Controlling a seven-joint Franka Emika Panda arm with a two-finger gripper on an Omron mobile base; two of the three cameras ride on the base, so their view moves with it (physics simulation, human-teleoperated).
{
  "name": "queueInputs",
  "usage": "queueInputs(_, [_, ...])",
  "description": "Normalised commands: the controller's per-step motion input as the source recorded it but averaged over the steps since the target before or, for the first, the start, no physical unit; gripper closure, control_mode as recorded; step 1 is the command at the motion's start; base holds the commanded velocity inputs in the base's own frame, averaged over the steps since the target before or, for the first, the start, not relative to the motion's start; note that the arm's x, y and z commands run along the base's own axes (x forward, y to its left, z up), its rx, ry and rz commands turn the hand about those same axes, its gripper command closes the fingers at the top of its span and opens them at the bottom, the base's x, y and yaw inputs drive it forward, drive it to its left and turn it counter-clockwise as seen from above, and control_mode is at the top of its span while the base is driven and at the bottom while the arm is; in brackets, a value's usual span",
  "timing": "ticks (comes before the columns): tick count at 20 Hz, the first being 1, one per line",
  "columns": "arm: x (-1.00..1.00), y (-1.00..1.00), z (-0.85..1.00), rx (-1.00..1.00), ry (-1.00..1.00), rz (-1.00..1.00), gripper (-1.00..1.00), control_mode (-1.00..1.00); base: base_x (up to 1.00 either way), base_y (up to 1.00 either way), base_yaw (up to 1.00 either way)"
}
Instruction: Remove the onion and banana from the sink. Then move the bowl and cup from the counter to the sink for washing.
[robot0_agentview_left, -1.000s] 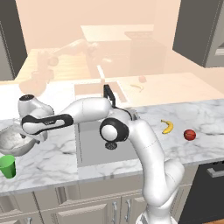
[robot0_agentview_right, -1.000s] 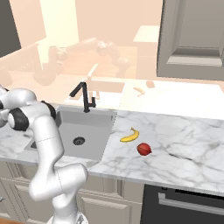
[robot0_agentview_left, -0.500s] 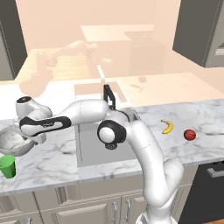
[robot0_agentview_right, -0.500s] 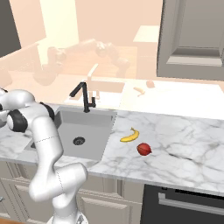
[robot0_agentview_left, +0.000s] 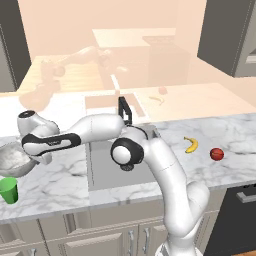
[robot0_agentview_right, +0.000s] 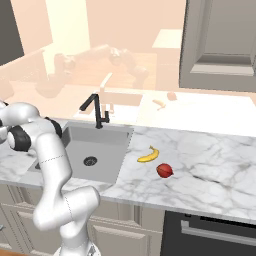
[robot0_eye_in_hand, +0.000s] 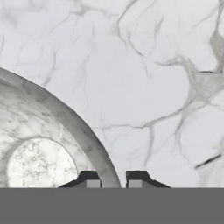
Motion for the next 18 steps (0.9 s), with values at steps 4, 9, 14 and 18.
queueInputs(4, [-0.04,-0.11,0.02,0.00,0.00,-0.07,1.00,-1.00,0.00,0.00,0.00])
queueInputs(9, [-0.08,-0.19,0.11,0.00,0.00,-0.05,1.00,-1.00,0.00,0.00,0.00])
queueInputs(14, [-0.13,-0.23,0.11,0.00,-0.01,-0.04,1.00,-1.00,0.00,0.00,0.00])
queueInputs(18, [-0.17,-0.26,0.11,0.00,-0.03,-0.04,1.00,-1.00,0.00,0.00,0.00])
